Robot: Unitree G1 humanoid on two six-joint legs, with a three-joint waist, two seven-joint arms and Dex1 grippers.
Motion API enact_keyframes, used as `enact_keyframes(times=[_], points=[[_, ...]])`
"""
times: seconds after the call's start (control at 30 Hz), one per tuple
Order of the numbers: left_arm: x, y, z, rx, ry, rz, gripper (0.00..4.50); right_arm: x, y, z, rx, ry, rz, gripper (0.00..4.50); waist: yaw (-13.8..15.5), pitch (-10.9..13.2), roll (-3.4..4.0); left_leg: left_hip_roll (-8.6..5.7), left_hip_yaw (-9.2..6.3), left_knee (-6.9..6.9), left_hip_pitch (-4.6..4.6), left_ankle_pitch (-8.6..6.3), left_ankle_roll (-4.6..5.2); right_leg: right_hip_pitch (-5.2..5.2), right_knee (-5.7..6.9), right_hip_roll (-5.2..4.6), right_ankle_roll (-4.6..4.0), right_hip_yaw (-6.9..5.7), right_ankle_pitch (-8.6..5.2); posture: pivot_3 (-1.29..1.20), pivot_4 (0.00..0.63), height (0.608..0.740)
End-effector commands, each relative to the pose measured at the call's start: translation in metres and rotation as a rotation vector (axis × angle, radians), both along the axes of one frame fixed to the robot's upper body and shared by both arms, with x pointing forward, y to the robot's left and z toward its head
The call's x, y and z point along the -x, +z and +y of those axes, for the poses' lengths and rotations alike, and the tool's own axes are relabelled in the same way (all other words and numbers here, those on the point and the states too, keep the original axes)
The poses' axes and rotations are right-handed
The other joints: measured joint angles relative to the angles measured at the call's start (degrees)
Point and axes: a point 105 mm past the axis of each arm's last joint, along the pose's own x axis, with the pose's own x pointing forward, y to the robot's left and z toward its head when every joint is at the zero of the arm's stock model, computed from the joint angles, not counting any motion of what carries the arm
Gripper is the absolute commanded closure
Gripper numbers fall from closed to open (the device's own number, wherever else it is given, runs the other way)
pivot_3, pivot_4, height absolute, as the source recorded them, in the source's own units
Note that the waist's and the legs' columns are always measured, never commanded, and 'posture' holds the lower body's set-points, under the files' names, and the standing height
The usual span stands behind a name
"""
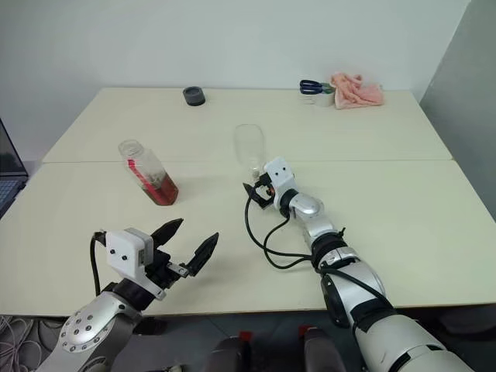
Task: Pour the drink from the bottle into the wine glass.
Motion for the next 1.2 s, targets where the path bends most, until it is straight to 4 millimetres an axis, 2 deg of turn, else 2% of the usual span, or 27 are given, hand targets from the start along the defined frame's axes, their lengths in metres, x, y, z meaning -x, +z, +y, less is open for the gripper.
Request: enact_keyframes(times=[0.03,0.1,0.2,0.33,0.47,0.57,0.73,1.2], points=[[-0.002,0.006,0.008,0.002,0.046,-0.034,0.0,0.007,0.005,-0.009,-0.042,0.067,-0.016,0.02,0.05,0.0,0.0,0.0,0.01,0.0,-0.01,0.0,0.0,0.0,0.0,-0.01,0.0,0.0,0.0,0.0,0.15,0.74],[-0.007,0.0,0.015,0.026,0.102,-0.027,0.0,0.015,0.005,-0.023,-0.034,0.115,-0.033,0.02,0.25,0.02,0.03,-0.02,-0.02,-0.03,-0.01,0.0,0.0,0.01,-0.04,-0.03,0.0,-0.01,0.0,0.0,0.15,0.74],[-0.013,-0.003,0.02,0.046,0.152,-0.026,0.0,0.025,0.016,-0.047,-0.06,0.11,-0.063,0.02,0.52,0.04,0.04,-0.05,-0.04,-0.03,-0.04,0.0,0.0,0.01,-0.04,-0.07,0.01,-0.02,0.0,0.0,0.15,0.74],[-0.023,-0.008,0.034,0.06,0.229,-0.028,0.0,0.066,0.044,-0.075,-0.053,0.226,-0.084,0.02,0.97,0.07,0.08,-0.03,-0.1,-0.04,-0.06,0.0,0.0,0.0,-0.04,-0.06,0.02,-0.05,0.0,0.0,0.15,0.74],[-0.029,-0.007,0.065,0.046,0.354,-0.057,0.0,0.129,0.079,-0.077,-0.065,0.457,-0.06,0.02,0.85,0.1,0.07,0.02,-0.15,-0.13,-0.05,0.0,0.0,0.0,-0.09,-0.04,0.04,-0.07,-0.02,0.0,0.15,0.74],[-0.031,-0.006,0.077,0.031,0.378,-0.061,0.0,0.155,0.085,-0.073,-0.039,0.565,-0.017,0.02,0.73,0.08,0.0,0.02,-0.11,-0.4,0.05,0.01,-0.01,0.0,-0.19,-0.03,0.19,-0.06,-0.12,0.0,0.15,0.74],[-0.04,-0.003,0.087,0.023,0.375,-0.057,0.0,0.169,0.09,-0.066,-0.024,0.634,0.01,0.02,1.42,0.16,-0.17,0.0,-0.13,-0.45,0.04,0.02,-0.03,0.02,-0.27,-0.02,0.26,-0.12,-0.17,0.0,0.15,0.74],[-0.065,0.003,0.101,-0.03,0.343,-0.051,0.0,0.162,0.106,-0.06,-0.046,0.58,-0.048,0.02,1.51,0.19,-0.21,-0.03,-0.16,-0.54,-0.03,0.02,-0.04,0.0,-0.42,-0.09,0.04,-0.19,-0.03,0.0,0.15,0.74]])
